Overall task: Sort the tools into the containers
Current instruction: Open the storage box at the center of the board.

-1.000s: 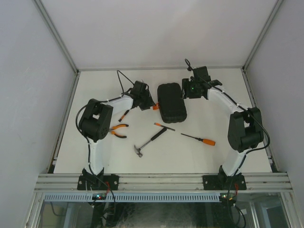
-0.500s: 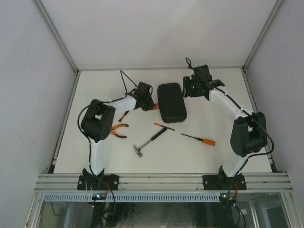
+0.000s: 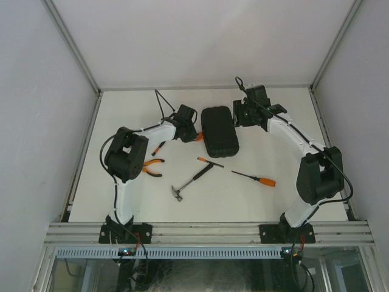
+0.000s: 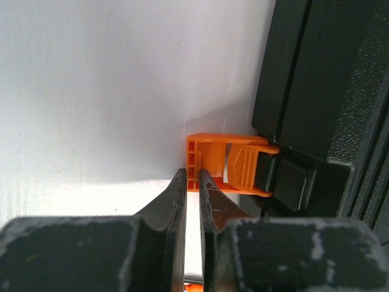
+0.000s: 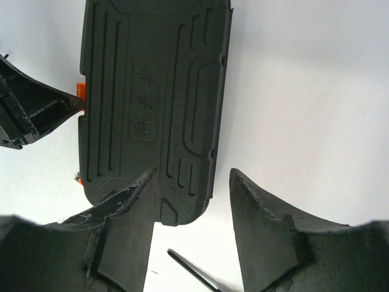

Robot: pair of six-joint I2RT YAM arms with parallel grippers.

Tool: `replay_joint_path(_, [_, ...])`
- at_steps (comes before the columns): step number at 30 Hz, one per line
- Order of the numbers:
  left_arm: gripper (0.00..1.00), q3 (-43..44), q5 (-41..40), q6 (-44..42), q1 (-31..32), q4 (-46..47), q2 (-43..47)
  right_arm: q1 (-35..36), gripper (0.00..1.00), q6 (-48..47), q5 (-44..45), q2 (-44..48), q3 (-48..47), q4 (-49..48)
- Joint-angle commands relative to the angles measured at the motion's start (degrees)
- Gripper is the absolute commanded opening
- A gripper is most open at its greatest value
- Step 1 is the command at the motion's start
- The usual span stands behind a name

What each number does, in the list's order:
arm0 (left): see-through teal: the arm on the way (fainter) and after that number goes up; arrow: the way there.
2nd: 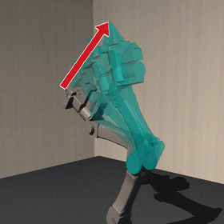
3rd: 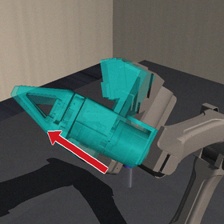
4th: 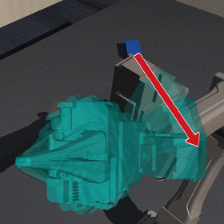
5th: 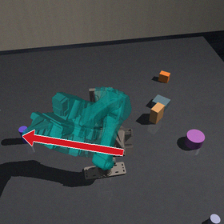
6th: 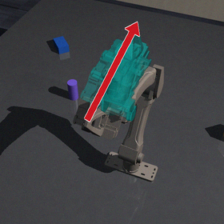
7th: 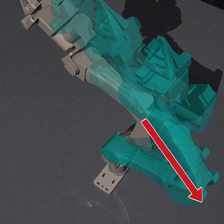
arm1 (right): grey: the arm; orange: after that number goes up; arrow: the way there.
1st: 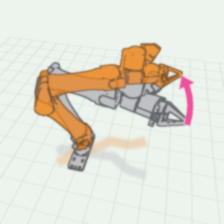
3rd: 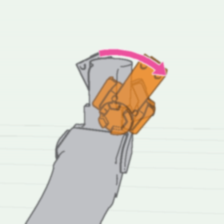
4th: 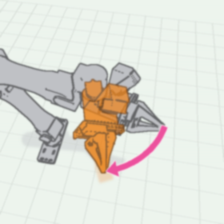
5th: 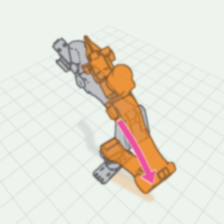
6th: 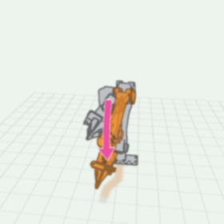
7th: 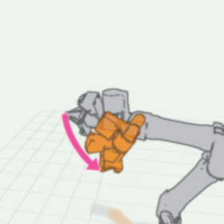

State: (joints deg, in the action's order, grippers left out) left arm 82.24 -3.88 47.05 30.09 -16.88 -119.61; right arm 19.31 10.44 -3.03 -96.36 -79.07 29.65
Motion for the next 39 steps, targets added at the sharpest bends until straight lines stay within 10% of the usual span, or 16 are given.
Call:
replay_joint_path(1, [0.12,-0.1,-3.1,-0.4,0.5,-5.7,0.0,0.2,0.50,-1.0,0.7,3.5,0.3,-2.1])
replay_joint_path(39, [0.11,-33.9,-1.2,4.6,2.4,10.6,18.1,27.2,0.93,-20.5,17.7,0.3,17.1,-27.7])
